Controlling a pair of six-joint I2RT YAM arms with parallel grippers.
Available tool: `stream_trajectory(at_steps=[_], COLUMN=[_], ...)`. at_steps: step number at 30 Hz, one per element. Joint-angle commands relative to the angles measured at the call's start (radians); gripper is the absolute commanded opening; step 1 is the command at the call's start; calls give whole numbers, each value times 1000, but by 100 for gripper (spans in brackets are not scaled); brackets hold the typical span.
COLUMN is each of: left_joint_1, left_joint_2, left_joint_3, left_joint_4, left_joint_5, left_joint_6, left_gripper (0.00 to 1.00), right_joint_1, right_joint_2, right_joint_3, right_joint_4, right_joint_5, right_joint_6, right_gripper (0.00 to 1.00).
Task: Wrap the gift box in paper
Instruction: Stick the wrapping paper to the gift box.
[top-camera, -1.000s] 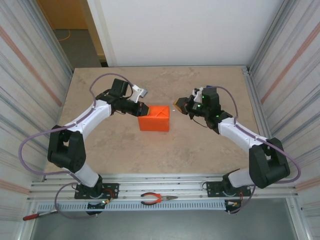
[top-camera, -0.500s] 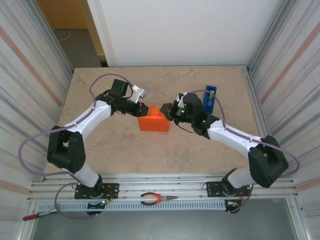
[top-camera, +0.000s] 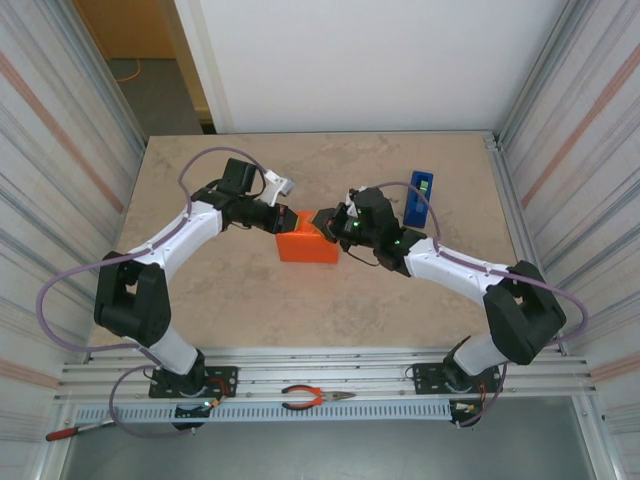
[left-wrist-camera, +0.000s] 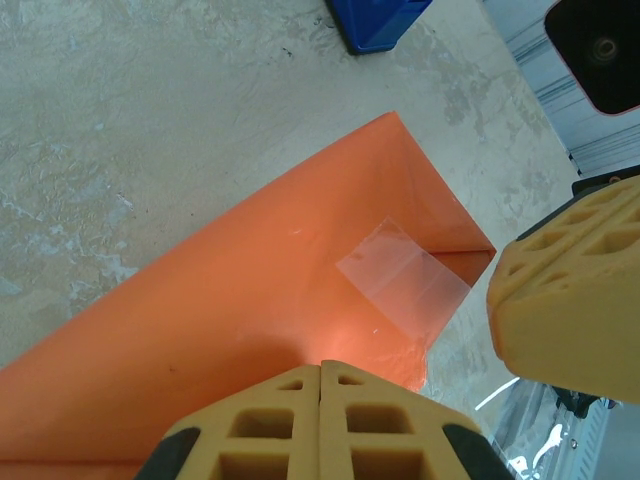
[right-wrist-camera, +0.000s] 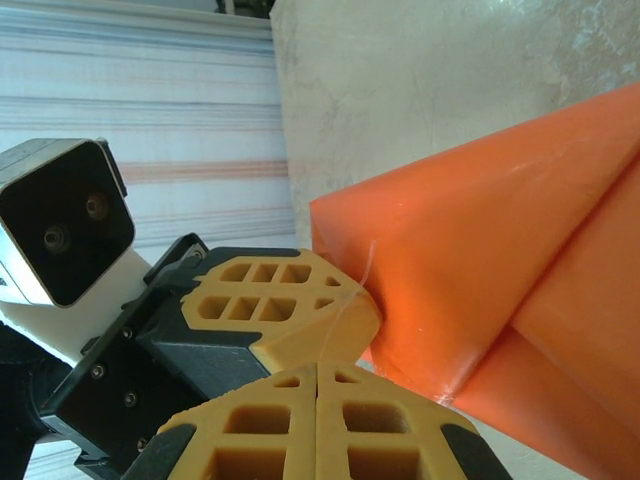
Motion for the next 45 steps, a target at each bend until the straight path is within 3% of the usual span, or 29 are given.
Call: stream_trajectory(at_steps=[1,19,35,45], left_joint_1=[-31,-30,-31,-32], left_joint_2=[25,25,24,14], left_joint_3=[-47,-47,-48,-45], left_joint_4=[-94,-93,-86,-79], left_joint_5=[-19,-17,-8,7], left_joint_6=[11,11,8,-3], left_gripper=[0,0,0,0], right_joint_1=[7,13,26,38], right_joint_2=[18,61,112,187], right_joint_3=[34,17,187,272], right_joint_4=[27,18,-409,-575], right_joint_5=[16,12,66,80], right_joint_6=[20,26,-114,-133], right_gripper=[0,0,0,0])
